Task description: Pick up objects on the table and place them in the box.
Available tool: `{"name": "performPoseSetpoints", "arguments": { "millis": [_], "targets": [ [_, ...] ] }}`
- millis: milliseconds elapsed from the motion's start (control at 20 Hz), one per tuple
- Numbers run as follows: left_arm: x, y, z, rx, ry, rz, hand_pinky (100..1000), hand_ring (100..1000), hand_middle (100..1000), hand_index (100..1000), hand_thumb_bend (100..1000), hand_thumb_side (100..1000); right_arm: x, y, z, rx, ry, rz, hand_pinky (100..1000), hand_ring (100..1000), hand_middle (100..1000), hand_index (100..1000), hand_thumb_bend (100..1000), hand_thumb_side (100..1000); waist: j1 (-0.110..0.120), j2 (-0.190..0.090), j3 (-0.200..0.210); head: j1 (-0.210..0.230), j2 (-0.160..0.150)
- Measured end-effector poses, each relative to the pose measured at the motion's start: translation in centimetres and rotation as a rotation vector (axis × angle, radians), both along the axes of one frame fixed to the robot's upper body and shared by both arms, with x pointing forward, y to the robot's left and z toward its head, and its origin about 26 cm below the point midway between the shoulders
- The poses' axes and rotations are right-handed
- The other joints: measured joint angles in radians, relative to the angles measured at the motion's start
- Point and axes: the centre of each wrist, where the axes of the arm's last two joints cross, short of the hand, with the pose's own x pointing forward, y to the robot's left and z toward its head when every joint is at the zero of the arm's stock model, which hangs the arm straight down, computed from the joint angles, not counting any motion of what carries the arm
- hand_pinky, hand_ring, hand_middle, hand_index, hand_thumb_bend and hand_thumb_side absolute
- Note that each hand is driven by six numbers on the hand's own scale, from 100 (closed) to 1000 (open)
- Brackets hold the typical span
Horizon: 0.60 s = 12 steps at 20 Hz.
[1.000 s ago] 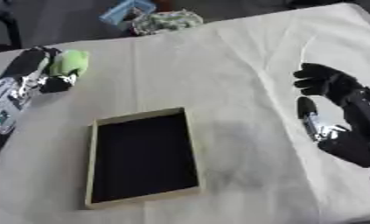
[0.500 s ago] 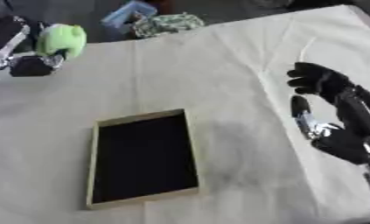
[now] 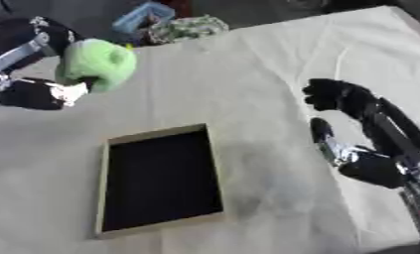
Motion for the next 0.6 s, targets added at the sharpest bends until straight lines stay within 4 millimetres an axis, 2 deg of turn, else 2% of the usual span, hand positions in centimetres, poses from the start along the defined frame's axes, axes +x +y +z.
{"name": "performPoseSetpoints", "arguments": {
  "millis": [250, 600],
  "targets": [
    [-0.3, -1.0, -1.1, 0.057, 0.069, -0.04, 672, 533, 513, 715, 100, 456, 0.0, 0.6, -0.1, -0.088, 0.034, 0.101, 800, 807, 809, 906, 100, 549, -0.004, 0.0, 0.0, -0.004, -0.001],
    [0.8, -2.0, -3.8, 0.121, 0.184, -0.074, 678, 548, 527, 725, 100, 465, 0.1, 1.1, -0.1, -0.221, 0.097, 0.224, 805, 808, 810, 901, 100, 580, -0.004, 0.001, -0.004, -0.007, -0.003]
  ]
}}
